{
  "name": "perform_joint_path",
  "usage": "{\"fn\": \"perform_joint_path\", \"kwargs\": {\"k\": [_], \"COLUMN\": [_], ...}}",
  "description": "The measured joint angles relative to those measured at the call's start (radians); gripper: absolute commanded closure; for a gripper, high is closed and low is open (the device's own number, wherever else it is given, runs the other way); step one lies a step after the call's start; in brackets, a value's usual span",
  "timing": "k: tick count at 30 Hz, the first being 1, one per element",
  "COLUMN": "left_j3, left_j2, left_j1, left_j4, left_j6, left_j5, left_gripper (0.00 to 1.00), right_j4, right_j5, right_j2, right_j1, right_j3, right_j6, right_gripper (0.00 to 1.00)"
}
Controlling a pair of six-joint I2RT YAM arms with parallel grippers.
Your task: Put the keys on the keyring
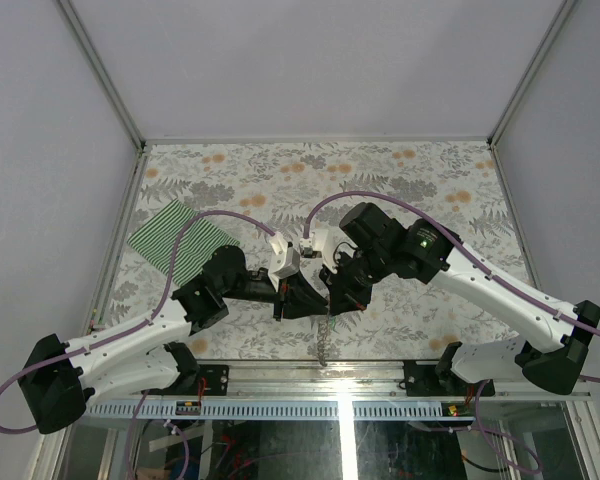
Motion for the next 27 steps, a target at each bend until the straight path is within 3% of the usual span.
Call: {"fn": "perform_joint_path", "kwargs": {"k": [12,18,21,24,27], "left_j3": [0.000,0.002,0.006,0.006,0.006], "left_j2": [0.003,0.013,0.020,0.022,0.020], "left_j1": [-0.001,-0.002,-0.002,-0.002,-0.002], "left_j4": [0.010,0.016,0.014,0.014,0.015], "left_j6": [-0.004,-0.006,-0.006,-0.004,-0.005], "left_j5": [0.032,0.042,0.046,0.047,0.039], "left_gripper": [0.80,0.99,1.00,1.00,1.00], "right_j4": [0.007,0.006,0.002,0.000,0.002], "right_j5": [-0.001,-0.002,0.000,0.001,0.007], "right_j2": [0.000,0.000,0.000,0.000,-0.004], "right_j1": [0.000,0.002,0.003,0.003,0.003], "right_j3": [0.000,0.000,0.000,0.000,0.000], "right_j6": [0.000,0.000,0.000,0.000,0.000], "right_gripper": [1.00,1.00,1.00,0.92,0.79]}}
